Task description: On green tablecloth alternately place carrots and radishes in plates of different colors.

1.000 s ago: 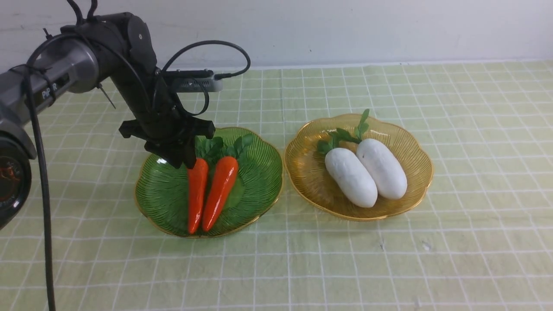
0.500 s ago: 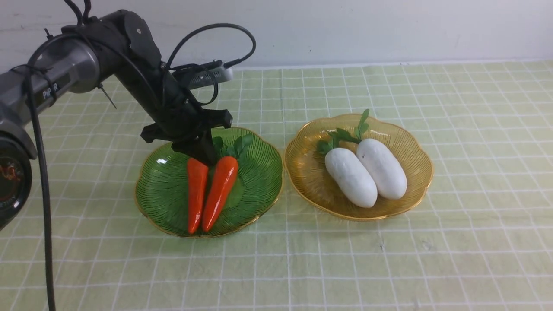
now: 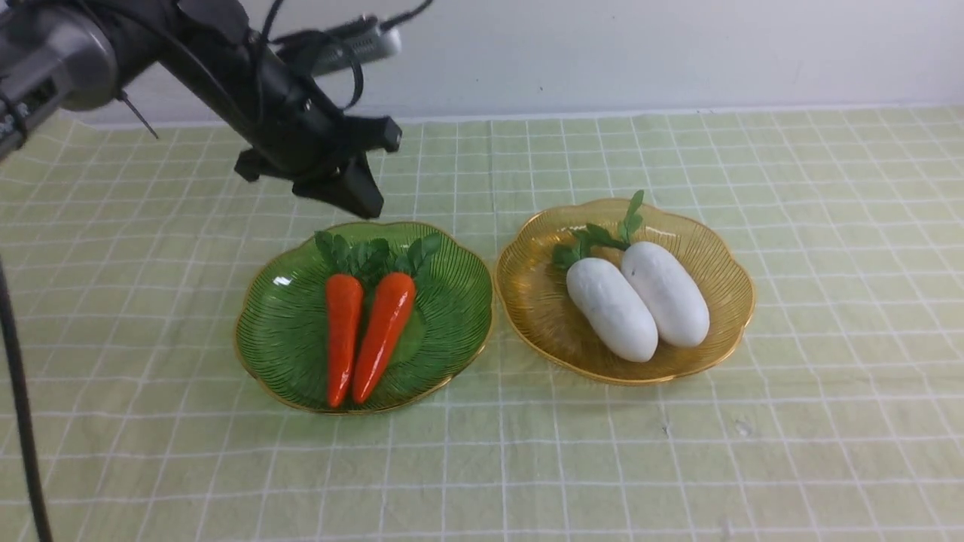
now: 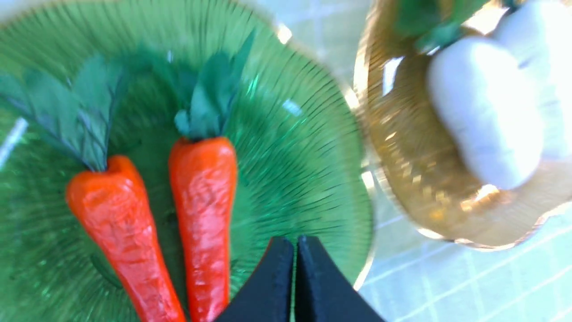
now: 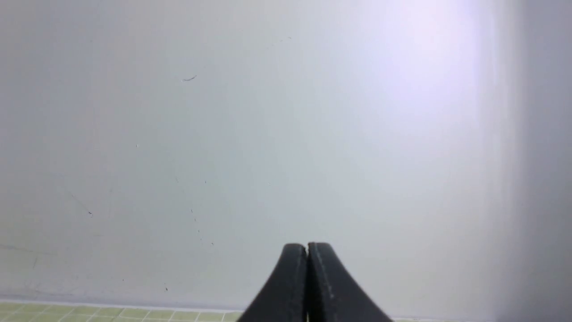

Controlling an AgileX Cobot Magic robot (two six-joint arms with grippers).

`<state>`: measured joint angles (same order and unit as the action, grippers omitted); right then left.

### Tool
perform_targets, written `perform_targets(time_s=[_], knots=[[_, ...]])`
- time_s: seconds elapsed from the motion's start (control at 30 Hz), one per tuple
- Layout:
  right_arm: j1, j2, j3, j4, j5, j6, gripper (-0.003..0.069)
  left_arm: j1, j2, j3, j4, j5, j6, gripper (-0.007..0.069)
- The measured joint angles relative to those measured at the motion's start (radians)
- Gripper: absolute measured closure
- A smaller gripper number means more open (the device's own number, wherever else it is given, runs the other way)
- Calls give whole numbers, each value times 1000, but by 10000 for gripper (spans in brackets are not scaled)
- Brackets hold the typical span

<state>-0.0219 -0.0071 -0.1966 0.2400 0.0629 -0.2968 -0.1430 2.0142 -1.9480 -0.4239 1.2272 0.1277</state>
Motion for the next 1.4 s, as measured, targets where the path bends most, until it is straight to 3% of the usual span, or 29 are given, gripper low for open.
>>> perform_targets(time_s=[0.33,0.6,0.97,1.4], knots=[[0,0,4,1,-1,0,673,0,-152,-24,-6,12,5,632],[0,-1,136,-25,0,-1,673,0,-157,-25,-6,22,23,632],[0,-1,225,-116,290,-1,673,0,-169,-25,-5,24,23,632],[0,-1,222,-116,305,-1,673,0,-461,178,117,26,36,632]])
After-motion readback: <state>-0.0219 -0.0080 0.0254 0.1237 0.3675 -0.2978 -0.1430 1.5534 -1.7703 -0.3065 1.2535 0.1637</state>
